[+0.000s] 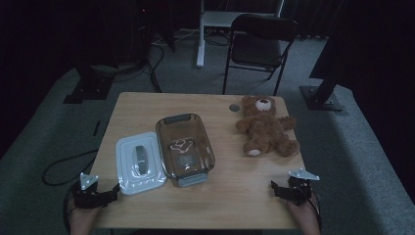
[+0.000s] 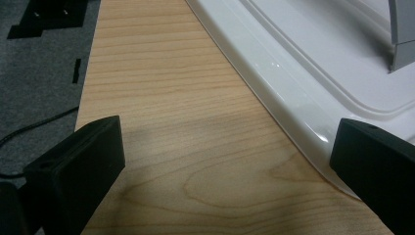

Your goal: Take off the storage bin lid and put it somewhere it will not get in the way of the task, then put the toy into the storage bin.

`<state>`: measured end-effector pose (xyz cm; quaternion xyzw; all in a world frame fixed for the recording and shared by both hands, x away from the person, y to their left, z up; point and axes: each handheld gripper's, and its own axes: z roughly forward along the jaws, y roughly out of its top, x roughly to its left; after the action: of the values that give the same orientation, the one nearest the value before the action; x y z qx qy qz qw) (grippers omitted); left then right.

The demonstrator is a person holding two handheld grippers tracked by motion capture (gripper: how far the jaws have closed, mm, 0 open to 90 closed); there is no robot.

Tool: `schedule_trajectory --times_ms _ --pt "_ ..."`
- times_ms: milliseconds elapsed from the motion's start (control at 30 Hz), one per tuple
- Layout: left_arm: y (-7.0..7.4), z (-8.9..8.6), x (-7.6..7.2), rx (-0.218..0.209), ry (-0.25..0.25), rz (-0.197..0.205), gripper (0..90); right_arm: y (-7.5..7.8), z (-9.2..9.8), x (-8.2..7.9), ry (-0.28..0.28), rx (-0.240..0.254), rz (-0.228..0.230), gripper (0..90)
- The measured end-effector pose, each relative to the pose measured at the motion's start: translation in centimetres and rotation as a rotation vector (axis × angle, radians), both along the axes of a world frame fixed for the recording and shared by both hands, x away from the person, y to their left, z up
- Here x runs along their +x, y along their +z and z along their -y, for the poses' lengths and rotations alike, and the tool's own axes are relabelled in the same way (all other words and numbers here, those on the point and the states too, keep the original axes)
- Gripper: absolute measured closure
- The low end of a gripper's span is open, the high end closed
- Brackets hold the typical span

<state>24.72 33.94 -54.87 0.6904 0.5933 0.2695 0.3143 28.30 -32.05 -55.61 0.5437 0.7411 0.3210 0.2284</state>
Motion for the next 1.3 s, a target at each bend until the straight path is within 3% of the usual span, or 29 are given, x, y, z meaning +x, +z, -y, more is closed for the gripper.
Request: schedule_trajectory --times_ms 133,233,500,767,1000,1133,1300 --pt "0.0 -0.2 0.1 -0.014 -0.017 -0.007 0.7 0.5 0.3 0.1 0.011 -0.017 -0.043 15.2" --pt "0.0 -0.2 0.2 -0.019 -0.025 -0.013 0.7 0.8 0.4 0.2 0.004 -0.012 -0.04 15.1" --pt "-0.1 -0.7 0.5 -0.053 -0.017 -0.033 0.7 4.5 0.9 1.3 -0.029 0.074 0.028 15.1" --pt "-0.2 -1.4 0.8 -0.106 0.0 -0.058 0.7 7.4 0.3 3.4 -0.047 0.085 0.1 15.2" --pt "-0.2 -1.1 1.1 -0.062 -0.004 -0.068 0.7 8.9 -0.3 5.7 -0.054 0.11 0.116 15.1" --pt "-0.2 -0.7 1.4 -0.009 -0.002 -0.081 0.7 9.6 -0.8 7.0 -0.053 0.106 0.122 15.1" --pt "-0.3 -0.4 1.6 0.023 0.005 -0.088 0.7 10.1 -1.3 8.5 -0.065 0.101 0.126 15.1"
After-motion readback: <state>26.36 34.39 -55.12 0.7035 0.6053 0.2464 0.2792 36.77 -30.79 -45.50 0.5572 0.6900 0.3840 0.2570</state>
